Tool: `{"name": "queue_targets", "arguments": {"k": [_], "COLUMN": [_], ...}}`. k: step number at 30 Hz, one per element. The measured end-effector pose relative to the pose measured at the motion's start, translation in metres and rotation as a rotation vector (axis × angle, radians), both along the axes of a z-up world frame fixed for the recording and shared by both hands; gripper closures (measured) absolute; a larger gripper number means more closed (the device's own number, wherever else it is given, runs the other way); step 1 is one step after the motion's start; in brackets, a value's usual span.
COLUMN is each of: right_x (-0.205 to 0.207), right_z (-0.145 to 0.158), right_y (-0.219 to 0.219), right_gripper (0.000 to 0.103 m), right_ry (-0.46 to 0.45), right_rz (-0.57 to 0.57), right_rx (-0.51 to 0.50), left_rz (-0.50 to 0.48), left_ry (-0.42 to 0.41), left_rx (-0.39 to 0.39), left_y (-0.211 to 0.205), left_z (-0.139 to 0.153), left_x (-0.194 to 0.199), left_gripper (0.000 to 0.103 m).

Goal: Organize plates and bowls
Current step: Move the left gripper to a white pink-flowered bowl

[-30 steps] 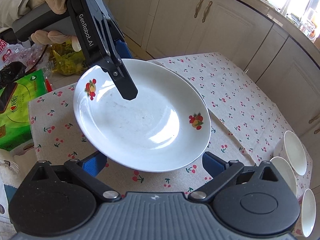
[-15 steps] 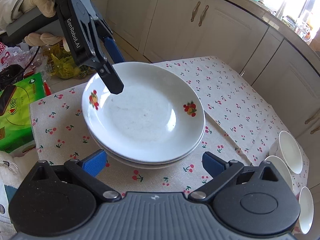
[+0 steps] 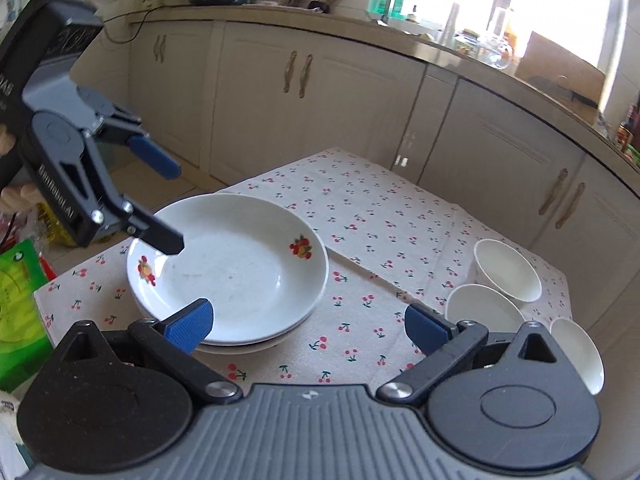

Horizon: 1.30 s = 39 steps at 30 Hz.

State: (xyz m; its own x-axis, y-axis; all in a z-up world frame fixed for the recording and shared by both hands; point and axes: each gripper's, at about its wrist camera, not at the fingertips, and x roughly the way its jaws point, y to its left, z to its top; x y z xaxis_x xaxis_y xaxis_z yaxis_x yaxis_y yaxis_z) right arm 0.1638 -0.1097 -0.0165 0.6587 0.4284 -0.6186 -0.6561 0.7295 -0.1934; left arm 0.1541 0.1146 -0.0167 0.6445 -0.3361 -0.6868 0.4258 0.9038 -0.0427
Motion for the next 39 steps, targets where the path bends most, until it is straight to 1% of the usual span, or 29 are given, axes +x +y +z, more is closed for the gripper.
{"name": "queue_targets", "arguments": {"k": [2,6,8,11,12,13,15,16,17,18,20,22,24,26,28,30,32,34,37,39], "right_x": [0.0,0.0,-0.001,-0.007,-0.009,-0.011,-0.013,-0.014,-0.015,-0.016,-0.018,-0.018,-0.017,-0.015,-0.013,-0.011,-0.007,0.0,0.014,0.023], "right_z": [0.0,-0.001,-0.001,0.0,0.0,0.0,-0.001,-0.001,0.0,0.0,0.001,0.001,0.001,0.0,-0.001,-0.004,-0.007,-0.012,-0.019,-0.024], "right_y": [-0.009,-0.028,-0.037,-0.054,-0.058,-0.062,-0.071,-0.074,-0.077,-0.08,-0.088,-0.096,-0.104,-0.112,-0.119,-0.124,-0.128,-0.132,-0.138,-0.139], "right_gripper": [0.0,0.0,0.0,0.0,0.0,0.0,0.0,0.0,0.0,0.0,0.0,0.0,0.0,0.0,0.0,0.0,0.0,0.0,0.0,0.0], "right_ry": [-0.01,-0.01,-0.006,-0.005,-0.009,-0.012,-0.015,-0.015,-0.021,-0.027,-0.04,-0.043,-0.047,-0.046,-0.055,-0.078,-0.093,-0.09,-0.066,-0.052], "right_rz": [-0.068,-0.166,-0.194,-0.216,-0.223,-0.23,-0.234,-0.235,-0.24,-0.243,-0.251,-0.256,-0.267,-0.283,-0.298,-0.32,-0.339,-0.357,-0.381,-0.386], "right_rx": [0.022,0.068,0.09,0.134,0.141,0.146,0.164,0.17,0.175,0.18,0.191,0.207,0.224,0.236,0.237,0.219,0.2,0.193,0.191,0.18], "left_rz": [-0.01,-0.038,-0.042,-0.012,-0.006,-0.005,-0.002,0.001,0.007,0.011,-0.006,-0.024,-0.01,0.001,-0.006,0.003,-0.009,0.0,0.075,0.102], "left_ry": [-0.013,-0.047,-0.068,-0.088,-0.103,-0.114,-0.112,-0.126,-0.16,-0.176,-0.167,-0.122,-0.085,-0.076,-0.084,-0.102,-0.105,-0.135,-0.209,-0.218], "left_rx": [-0.01,-0.021,-0.012,0.016,0.005,-0.023,-0.099,-0.127,-0.142,-0.14,-0.139,-0.157,-0.185,-0.201,-0.196,-0.184,-0.189,-0.172,-0.124,-0.111], "left_y": [-0.01,-0.031,-0.044,-0.063,-0.067,-0.069,-0.073,-0.075,-0.079,-0.082,-0.091,-0.096,-0.1,-0.103,-0.109,-0.117,-0.125,-0.133,-0.146,-0.155], "left_z": [-0.002,-0.005,-0.006,-0.007,-0.006,-0.006,-0.006,-0.005,-0.004,-0.003,0.001,0.004,0.004,0.003,0.004,0.006,0.008,0.01,0.013,0.012], "left_x": [-0.005,-0.014,-0.018,-0.018,-0.019,-0.02,-0.019,-0.02,-0.022,-0.023,-0.021,-0.016,-0.01,-0.005,-0.001,0.005,0.014,0.022,0.031,0.042], "left_gripper": [0.002,0.001,0.001,0.001,0.001,0.001,0.001,0.001,0.001,0.001,0.001,0.001,0.001,0.001,0.001,0.001,0.001,0.001,0.001,0.001]}}
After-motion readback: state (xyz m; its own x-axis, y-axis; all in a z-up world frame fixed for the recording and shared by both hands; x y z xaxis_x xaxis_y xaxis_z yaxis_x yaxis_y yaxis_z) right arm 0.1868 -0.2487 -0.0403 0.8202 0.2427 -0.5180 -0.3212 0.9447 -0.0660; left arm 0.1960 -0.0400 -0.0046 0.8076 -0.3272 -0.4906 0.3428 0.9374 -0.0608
